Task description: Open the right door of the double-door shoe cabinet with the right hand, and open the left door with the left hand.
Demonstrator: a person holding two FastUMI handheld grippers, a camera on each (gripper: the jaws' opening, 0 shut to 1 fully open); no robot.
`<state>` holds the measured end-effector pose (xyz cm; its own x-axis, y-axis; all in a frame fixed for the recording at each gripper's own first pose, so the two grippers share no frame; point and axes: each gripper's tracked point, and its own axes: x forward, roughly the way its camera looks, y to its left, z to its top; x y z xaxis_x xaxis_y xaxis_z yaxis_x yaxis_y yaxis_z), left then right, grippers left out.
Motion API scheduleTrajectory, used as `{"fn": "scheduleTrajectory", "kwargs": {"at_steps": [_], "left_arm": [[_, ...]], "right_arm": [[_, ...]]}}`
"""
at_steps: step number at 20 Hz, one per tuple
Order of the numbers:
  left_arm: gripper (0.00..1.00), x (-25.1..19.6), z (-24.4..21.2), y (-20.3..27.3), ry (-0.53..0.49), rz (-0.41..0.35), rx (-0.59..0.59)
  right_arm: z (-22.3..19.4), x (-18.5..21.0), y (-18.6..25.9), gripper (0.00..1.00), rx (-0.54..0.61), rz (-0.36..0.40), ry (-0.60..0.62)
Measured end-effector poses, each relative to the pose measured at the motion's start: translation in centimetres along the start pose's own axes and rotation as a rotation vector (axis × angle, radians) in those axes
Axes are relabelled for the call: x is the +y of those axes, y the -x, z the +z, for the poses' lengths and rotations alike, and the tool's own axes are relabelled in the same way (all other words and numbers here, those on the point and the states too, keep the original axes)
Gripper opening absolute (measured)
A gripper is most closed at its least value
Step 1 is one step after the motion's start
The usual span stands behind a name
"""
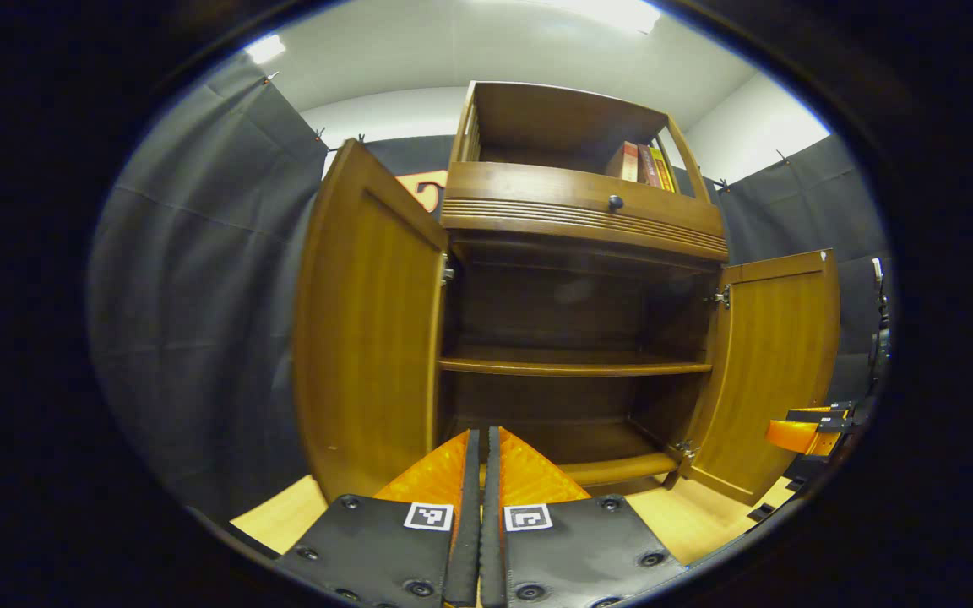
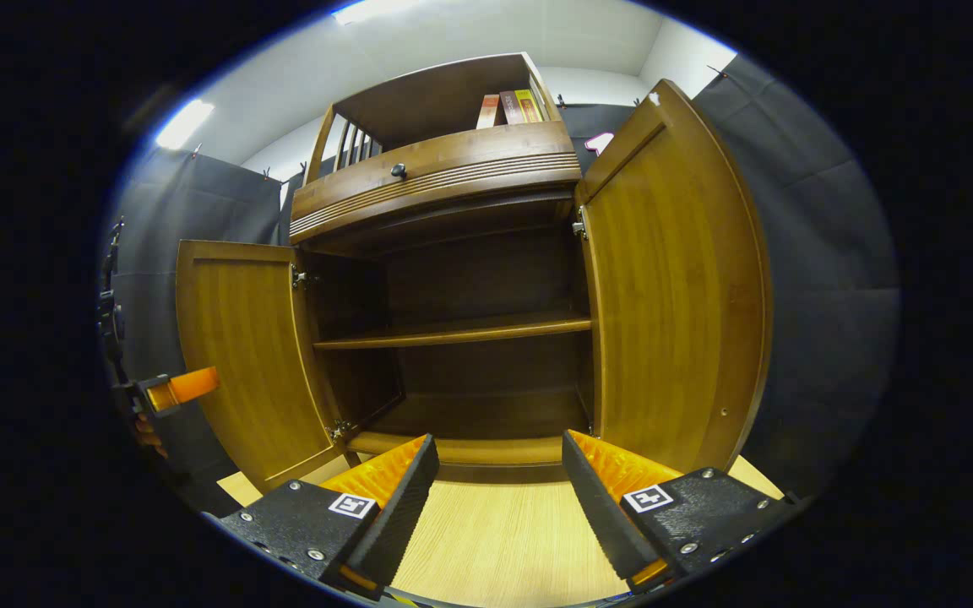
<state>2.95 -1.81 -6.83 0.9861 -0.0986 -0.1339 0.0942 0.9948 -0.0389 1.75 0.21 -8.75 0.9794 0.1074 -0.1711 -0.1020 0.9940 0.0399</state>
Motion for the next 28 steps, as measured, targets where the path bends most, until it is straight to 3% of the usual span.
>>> {"fn": "scheduleTrajectory", "kwargs": {"at_steps": [3, 4, 5, 6, 7, 9, 10, 11, 14, 15, 16, 17, 28], "left_arm": [[0.00, -2.6, -1.1, -1.3, 0.007, -0.004, -0.005], [0.08, -3.3, -1.3, -1.6, 0.008, -0.014, -0.005], [0.01, -3.5, -1.1, -1.8, -0.001, -0.012, -0.010], [0.08, -3.8, -1.1, -2.0, -0.005, -0.015, -0.017], [0.16, -4.0, -1.0, -2.1, -0.004, -0.016, -0.023], [0.33, -4.1, -1.2, -2.3, 0.006, -0.019, -0.025], [0.41, -4.0, -1.4, -2.3, 0.007, -0.014, -0.022], [0.49, -3.7, -1.4, -2.2, 0.004, -0.006, -0.020], [0.75, -2.4, -1.9, -2.2, 0.002, 0.025, -0.005], [0.81, -2.1, -2.1, -2.1, 0.006, 0.033, 0.003], [0.88, -1.8, -2.2, -2.1, 0.007, 0.042, 0.009], [0.95, -1.4, -2.2, -2.1, 0.001, 0.055, 0.011], [0.95, -1.4, 0.7, -1.3, -0.034, 0.054, -0.057]], "right_arm": [[0.6, -0.6, 0.5, 1.00, -0.016, 0.000, 0.004], [0.8, -0.7, 0.7, 0.91, -0.024, 0.001, 0.003], [0.7, -0.8, 0.8, 1.00, -0.029, -0.001, 0.005], [0.7, -1.1, 1.0, 1.00, -0.032, -0.011, 0.013], [0.6, -1.4, 1.0, 0.80, -0.035, -0.019, 0.022], [0.3, -1.6, 1.0, 0.91, -0.030, -0.022, 0.029], [0.2, -1.4, 1.1, 0.80, -0.028, -0.018, 0.026], [0.2, -1.3, 1.2, 0.91, -0.032, -0.013, 0.024], [0.1, -1.2, 1.0, 0.91, -0.031, -0.018, 0.033], [0.0, -0.9, 1.0, 0.80, -0.026, -0.012, 0.024], [0.0, -0.5, 1.1, 0.91, -0.026, -0.002, 0.012], [0.0, -0.2, 1.1, 0.91, -0.025, 0.007, 0.003], [0.5, -0.1, 1.0, 0.92, -0.035, -0.002, 0.018]]}}
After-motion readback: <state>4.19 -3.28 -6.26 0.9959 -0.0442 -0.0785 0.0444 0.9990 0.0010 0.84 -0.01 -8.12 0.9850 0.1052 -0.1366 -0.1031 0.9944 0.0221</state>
